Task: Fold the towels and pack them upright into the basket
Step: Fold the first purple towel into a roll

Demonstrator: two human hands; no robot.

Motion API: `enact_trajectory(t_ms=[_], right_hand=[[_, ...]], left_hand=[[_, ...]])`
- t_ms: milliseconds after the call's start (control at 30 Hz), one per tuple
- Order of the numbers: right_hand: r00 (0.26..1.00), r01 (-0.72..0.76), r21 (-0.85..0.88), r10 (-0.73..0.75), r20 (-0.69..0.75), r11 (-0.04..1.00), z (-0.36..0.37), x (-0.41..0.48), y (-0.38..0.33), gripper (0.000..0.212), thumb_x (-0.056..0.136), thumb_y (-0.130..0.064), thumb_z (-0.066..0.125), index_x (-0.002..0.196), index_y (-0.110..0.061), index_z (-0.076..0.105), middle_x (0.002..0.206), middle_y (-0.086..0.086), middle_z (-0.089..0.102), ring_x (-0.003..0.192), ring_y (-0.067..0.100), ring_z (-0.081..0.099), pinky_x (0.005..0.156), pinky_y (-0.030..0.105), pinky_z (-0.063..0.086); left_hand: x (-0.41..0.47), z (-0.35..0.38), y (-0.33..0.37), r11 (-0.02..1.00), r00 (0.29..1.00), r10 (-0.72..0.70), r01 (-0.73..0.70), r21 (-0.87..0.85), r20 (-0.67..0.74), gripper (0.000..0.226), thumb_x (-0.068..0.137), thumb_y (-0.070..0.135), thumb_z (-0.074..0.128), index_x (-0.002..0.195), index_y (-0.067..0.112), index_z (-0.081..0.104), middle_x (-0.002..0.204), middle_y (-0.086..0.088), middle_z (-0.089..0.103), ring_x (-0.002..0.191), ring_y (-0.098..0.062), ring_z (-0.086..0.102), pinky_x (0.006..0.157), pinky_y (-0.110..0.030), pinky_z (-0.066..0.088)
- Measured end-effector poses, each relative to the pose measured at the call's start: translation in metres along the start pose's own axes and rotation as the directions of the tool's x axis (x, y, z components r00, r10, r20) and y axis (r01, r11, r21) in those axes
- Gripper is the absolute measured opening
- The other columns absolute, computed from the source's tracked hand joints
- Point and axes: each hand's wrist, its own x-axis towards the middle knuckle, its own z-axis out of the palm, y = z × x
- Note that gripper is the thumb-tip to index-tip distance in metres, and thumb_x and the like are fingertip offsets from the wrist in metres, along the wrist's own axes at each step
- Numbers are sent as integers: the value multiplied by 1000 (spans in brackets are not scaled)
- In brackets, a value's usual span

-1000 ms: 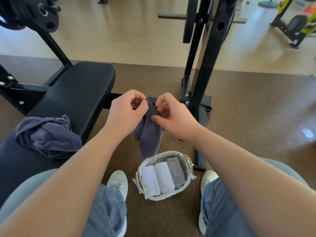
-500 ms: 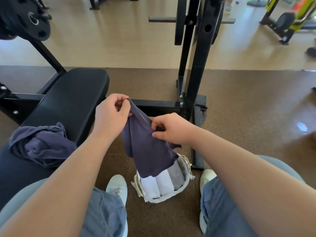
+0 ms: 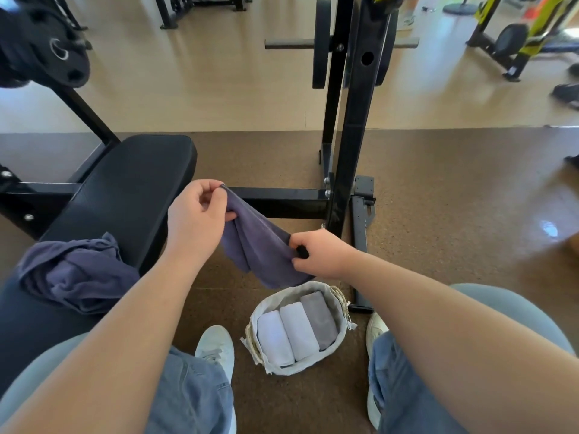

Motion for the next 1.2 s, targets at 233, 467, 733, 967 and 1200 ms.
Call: enact_trajectory(t_ms=[233,467,733,967,1200], right_hand=[[996,-81,-177,88,32,981,-2,-1,12,3,87,-21,63,89,-21,64,85,0,67,80,22,64,72,35,56],[988,-92,-328,126,85,940,-11,-9,21,15,93,-19,60,101,-11,71,93,7,69,86,26,64,77,36,55],[993,-79,-375,106,51,924,-32,-17,22,22,96,-20,56,106,-12,74,102,5,62,94,23,62,85,38,54],[991,-133,-269,125,-45,954,-47,-28,21,15,95,-20,62,104,-20,73,82,-10,63,78,9,60,63,17,42],[993,-118,-337,120,-15,934,-57,-35,20,15,98,-33,65,106,-22,72,88,-7,66,86,14,62,74,25,44]], left_hand=[[4,-10,-7,999,997,-42,42,-15,-59,13,104,20,57,114,28,60,98,16,64,78,12,66,63,-11,55],[13,-13,-17,994,993,-108,108,-5,-43,16,103,21,56,115,31,59,105,14,65,98,-12,70,85,-34,62],[14,-19,-33,983,984,-177,177,47,-21,28,105,20,56,134,25,55,118,6,60,97,-9,63,90,-32,59],[14,-28,-47,962,962,-271,271,-9,-23,33,105,19,57,137,24,57,122,4,59,104,-14,64,95,-41,60],[15,-26,-50,960,960,-280,279,-32,-24,31,105,19,56,136,23,58,120,3,60,112,-18,64,96,-44,59]])
